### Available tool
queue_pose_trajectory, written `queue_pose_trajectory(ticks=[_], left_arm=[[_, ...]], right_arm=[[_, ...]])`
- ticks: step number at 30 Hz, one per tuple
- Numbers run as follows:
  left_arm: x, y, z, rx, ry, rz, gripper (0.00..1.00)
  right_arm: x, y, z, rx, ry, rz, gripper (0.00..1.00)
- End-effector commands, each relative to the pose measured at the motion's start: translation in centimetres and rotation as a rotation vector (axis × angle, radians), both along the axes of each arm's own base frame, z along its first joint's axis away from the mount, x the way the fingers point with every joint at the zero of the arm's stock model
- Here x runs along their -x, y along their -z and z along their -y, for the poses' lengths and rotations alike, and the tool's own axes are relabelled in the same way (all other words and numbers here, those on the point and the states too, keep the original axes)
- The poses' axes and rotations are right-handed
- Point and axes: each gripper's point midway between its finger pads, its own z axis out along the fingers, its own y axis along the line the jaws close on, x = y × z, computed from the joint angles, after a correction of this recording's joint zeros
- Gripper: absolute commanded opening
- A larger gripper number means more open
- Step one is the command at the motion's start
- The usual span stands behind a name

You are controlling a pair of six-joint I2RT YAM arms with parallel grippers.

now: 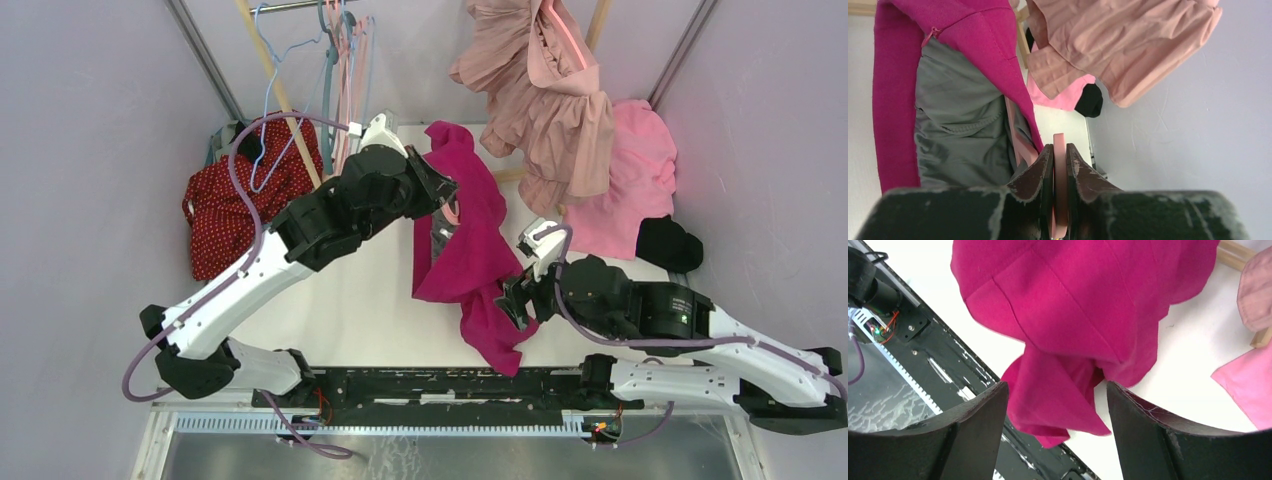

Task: Place the skirt on the hanger
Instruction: Pick up the hanger at the center of the board.

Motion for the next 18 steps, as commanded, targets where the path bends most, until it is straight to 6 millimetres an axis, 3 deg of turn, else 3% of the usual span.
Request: queue_pose_trajectory(ticks=[1, 8, 14, 18], left_arm=[[-1.5, -6.3, -0.8, 0.101, -0.018, 0.136, 0.17], [-2.7, -8.5, -1.3, 0.104, -0.027, 0.161, 0.17], [-3.3, -9.8, -0.8, 0.111, -0.031, 0.176, 0.17], [-3.5, -10.8, -0.1, 0.126, -0.018, 0.183, 0.17]], right_arm=[[1.0, 0.0, 0.7, -0.001, -0.017, -0.038, 0.77], [1.2, -0.2, 0.5, -0.009, -0.035, -0.039, 0.75], [-0.5, -4.3, -1.3, -0.052, -0.009, 0.040, 0.71], [-2.3, -5.9, -2.5, -0.029, 0.060, 0.080, 0.75]])
